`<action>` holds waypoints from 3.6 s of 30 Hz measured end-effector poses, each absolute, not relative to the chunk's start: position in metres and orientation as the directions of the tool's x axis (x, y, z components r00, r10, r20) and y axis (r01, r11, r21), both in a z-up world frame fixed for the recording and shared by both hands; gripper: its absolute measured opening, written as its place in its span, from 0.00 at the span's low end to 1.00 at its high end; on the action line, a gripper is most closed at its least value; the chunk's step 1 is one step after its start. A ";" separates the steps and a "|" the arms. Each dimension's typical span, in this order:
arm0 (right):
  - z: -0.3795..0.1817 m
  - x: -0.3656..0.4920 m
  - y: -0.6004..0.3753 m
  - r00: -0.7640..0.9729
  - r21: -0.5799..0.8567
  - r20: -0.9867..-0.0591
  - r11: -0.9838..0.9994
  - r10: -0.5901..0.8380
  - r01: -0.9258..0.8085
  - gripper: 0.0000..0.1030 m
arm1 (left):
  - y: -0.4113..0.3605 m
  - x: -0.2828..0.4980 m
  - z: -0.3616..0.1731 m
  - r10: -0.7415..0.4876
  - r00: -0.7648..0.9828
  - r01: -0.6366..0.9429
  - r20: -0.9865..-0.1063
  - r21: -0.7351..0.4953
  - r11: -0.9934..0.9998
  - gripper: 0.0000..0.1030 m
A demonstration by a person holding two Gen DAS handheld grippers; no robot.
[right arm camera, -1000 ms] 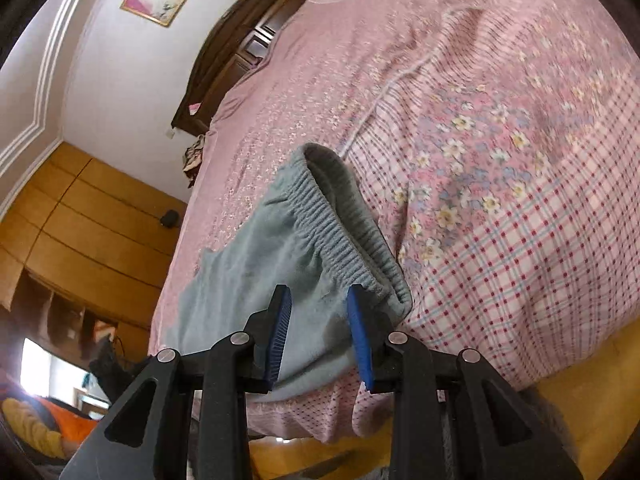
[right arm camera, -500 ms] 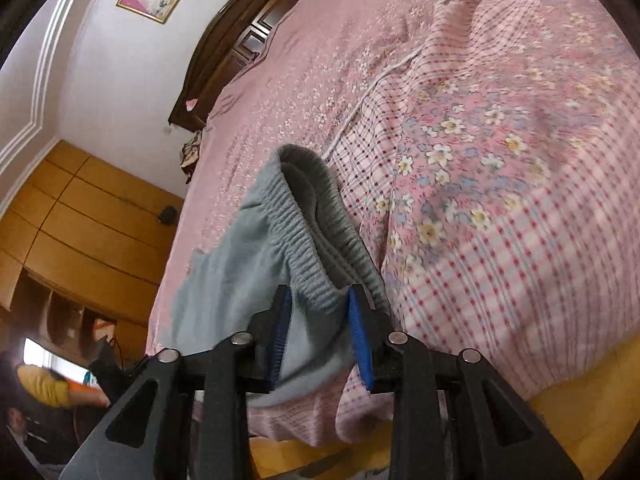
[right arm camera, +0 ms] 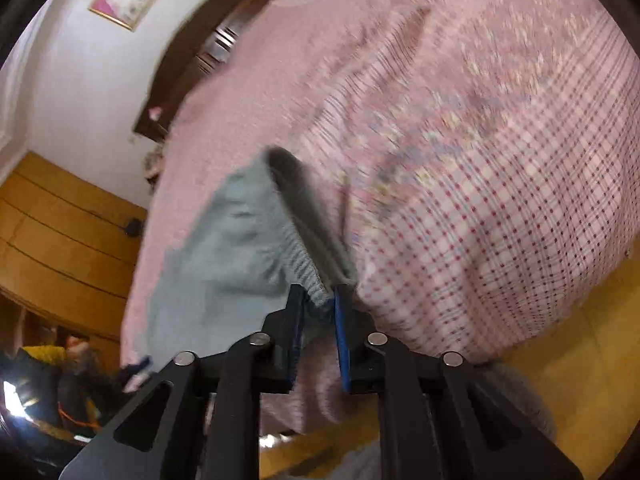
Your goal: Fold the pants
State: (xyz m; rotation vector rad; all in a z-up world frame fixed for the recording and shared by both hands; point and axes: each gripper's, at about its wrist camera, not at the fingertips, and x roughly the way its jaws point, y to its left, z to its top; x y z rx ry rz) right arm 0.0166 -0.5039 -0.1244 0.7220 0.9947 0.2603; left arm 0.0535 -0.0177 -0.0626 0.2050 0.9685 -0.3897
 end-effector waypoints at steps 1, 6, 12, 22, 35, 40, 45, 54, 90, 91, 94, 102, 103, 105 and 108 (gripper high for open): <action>-0.127 0.019 -0.503 0.535 0.654 -0.675 0.748 0.509 0.114 0.19 | -0.016 0.052 -0.061 -0.232 0.511 0.407 -0.828 -0.005 0.914 0.63; -0.102 0.020 -0.493 0.557 0.550 -0.714 0.832 0.424 0.071 0.38 | -0.004 0.042 -0.052 -0.221 0.526 0.392 -0.821 0.004 0.920 0.63; -0.048 0.004 -0.456 0.596 0.228 -0.778 0.973 0.198 -0.025 0.41 | 0.031 0.033 -0.048 -0.163 0.545 0.303 -0.823 0.012 0.953 0.64; 0.024 0.001 -0.247 0.612 0.007 -0.711 0.874 0.346 -0.486 0.41 | 0.117 0.020 -0.049 -0.093 0.568 0.049 -0.818 -0.079 0.996 0.69; -0.071 -0.061 0.050 0.518 -0.396 -0.671 0.333 0.531 -0.856 0.16 | 0.221 -0.012 -0.080 0.014 0.599 -0.373 -0.801 -0.263 0.890 0.70; -0.104 -0.089 0.077 0.559 -0.568 -0.591 0.192 0.582 -0.800 0.16 | 0.247 -0.031 -0.082 -0.109 0.662 -0.346 -0.742 -0.431 0.834 0.70; -0.104 -0.080 0.088 0.507 -0.540 -0.583 0.164 0.635 -0.826 0.16 | 0.259 -0.050 -0.081 -0.134 0.690 -0.328 -0.712 -0.472 0.819 0.70; -0.133 -0.086 0.111 0.558 -0.636 -0.545 0.125 0.626 -0.761 0.15 | 0.307 -0.084 -0.086 -0.170 0.765 -0.376 -0.621 -0.646 0.664 0.71; -0.027 -0.022 -0.165 0.563 0.252 -0.532 0.753 0.633 -0.608 0.32 | 0.110 -0.001 -0.010 -0.269 0.735 0.116 -0.622 -0.275 0.954 0.71; -0.031 -0.016 -0.176 0.566 0.292 -0.521 0.756 0.639 -0.586 0.32 | 0.089 0.012 -0.017 -0.298 0.720 0.148 -0.626 -0.280 0.948 0.71; -0.061 0.006 -0.201 0.616 0.330 -0.582 0.847 0.531 -0.417 0.32 | 0.038 0.043 -0.052 -0.332 0.650 0.188 -0.683 -0.279 0.942 0.66; -0.075 -0.005 -0.226 0.605 0.438 -0.599 0.847 0.524 -0.300 0.49 | 0.010 0.044 -0.087 -0.108 0.742 0.126 -0.661 -0.022 0.992 0.72; -0.066 -0.011 -0.229 0.601 0.439 -0.595 0.842 0.535 -0.314 0.57 | 0.011 0.043 -0.089 -0.109 0.749 0.119 -0.654 -0.029 0.992 0.72; -0.052 -0.022 -0.237 0.590 0.455 -0.585 0.828 0.556 -0.329 0.62 | 0.014 0.040 -0.090 -0.132 0.757 0.115 -0.640 -0.068 0.991 0.73; -0.019 -0.033 -0.275 0.570 0.519 -0.549 0.783 0.612 -0.342 0.64 | 0.019 0.037 -0.088 -0.172 0.762 0.125 -0.624 -0.118 0.985 0.73</action>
